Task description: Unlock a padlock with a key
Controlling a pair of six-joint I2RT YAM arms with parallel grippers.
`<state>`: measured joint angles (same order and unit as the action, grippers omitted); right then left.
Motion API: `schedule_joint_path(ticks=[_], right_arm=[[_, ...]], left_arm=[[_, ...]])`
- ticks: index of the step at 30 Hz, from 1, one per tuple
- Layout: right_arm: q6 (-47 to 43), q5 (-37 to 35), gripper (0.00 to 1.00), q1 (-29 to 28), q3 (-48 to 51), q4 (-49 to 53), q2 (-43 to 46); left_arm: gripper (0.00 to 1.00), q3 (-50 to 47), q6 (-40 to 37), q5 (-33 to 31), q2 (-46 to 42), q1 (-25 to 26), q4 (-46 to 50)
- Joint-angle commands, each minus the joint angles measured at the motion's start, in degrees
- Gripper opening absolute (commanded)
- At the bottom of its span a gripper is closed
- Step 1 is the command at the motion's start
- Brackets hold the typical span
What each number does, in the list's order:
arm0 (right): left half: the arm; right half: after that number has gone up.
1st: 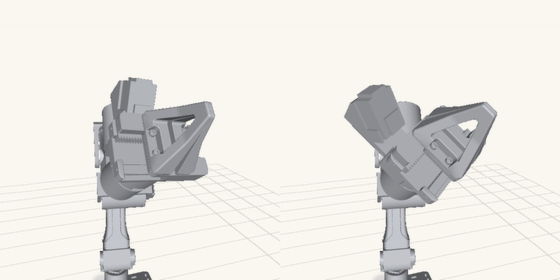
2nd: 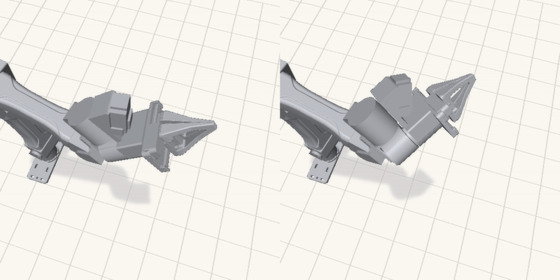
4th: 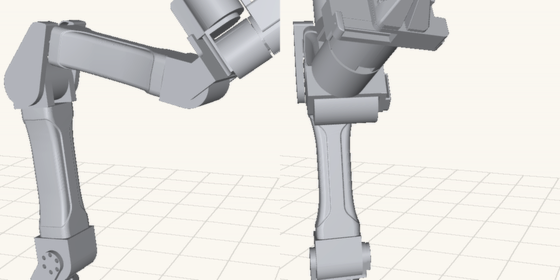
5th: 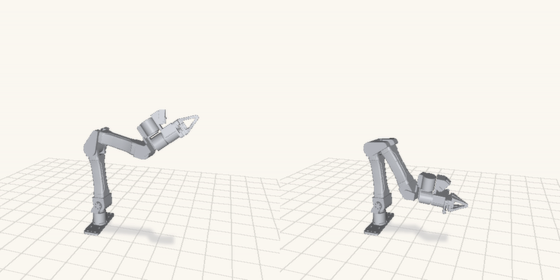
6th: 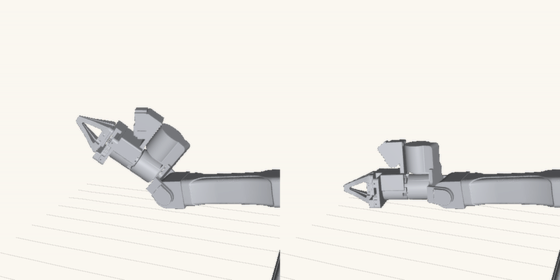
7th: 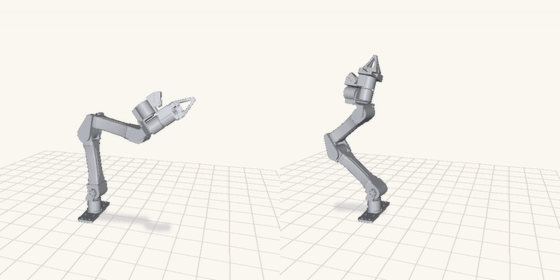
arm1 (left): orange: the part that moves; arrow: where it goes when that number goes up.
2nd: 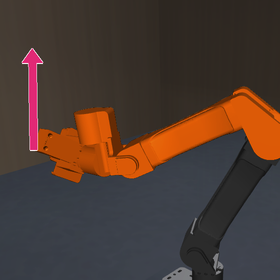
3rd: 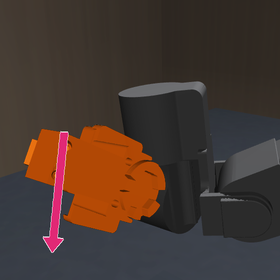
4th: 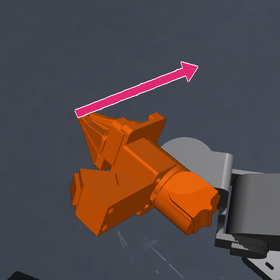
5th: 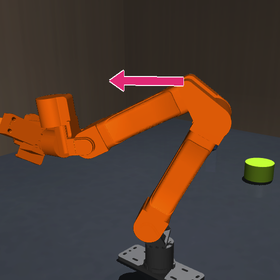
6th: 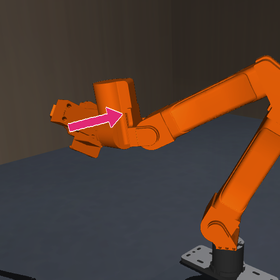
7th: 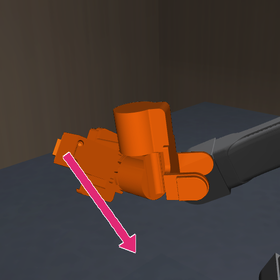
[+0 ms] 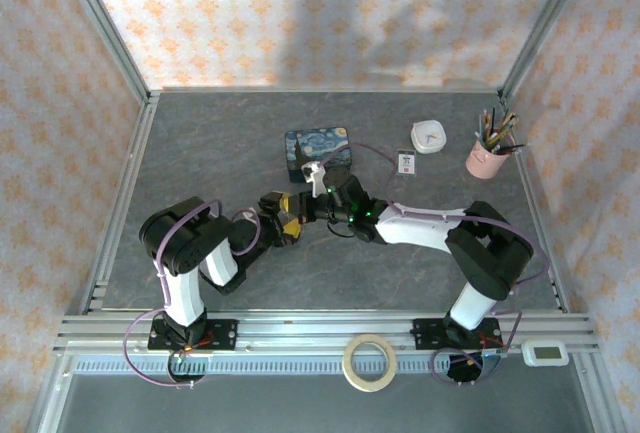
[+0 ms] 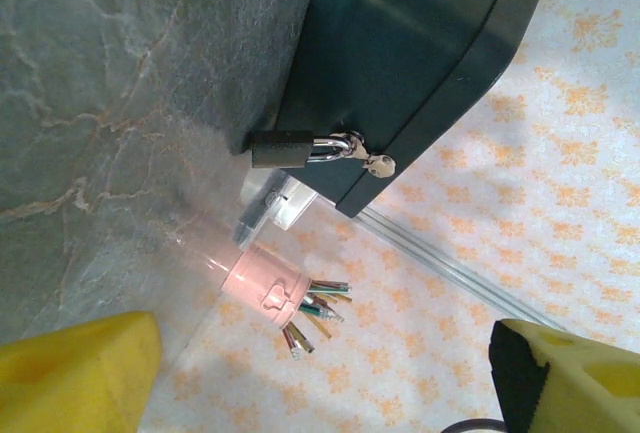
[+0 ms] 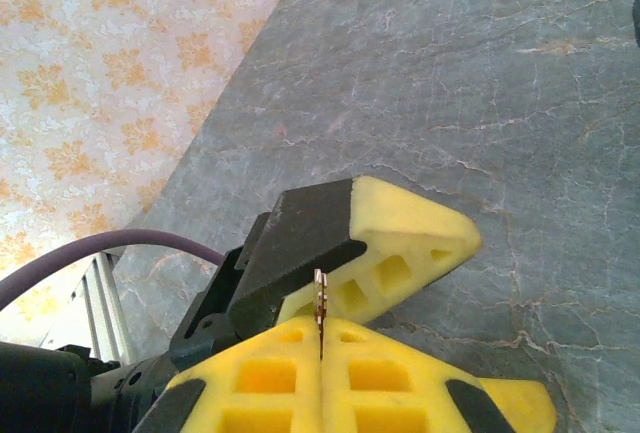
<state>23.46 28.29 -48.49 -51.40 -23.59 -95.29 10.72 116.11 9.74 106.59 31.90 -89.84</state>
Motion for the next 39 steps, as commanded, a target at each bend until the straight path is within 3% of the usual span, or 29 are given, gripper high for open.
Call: schedule_joint_path(ticks=[1, 29, 39], right_arm=[[1.66, -0.88, 0.0, -0.2, 2.1, -3.39, 1.12], [3.26, -1.35, 0.0, -0.2, 3.93, -4.45, 0.61], [2.5, -3.53, 0.0, -0.2, 5.16, -2.38, 3.58]], left_arm=[[0.85, -1.39, 3.86, -3.25, -1.27, 0.31, -15.17], [0.81, 0.54, 3.92, -1.18, -2.96, 0.27, -15.49], [0.62, 0.42, 2.38, -1.14, -1.62, 0.15, -15.51]])
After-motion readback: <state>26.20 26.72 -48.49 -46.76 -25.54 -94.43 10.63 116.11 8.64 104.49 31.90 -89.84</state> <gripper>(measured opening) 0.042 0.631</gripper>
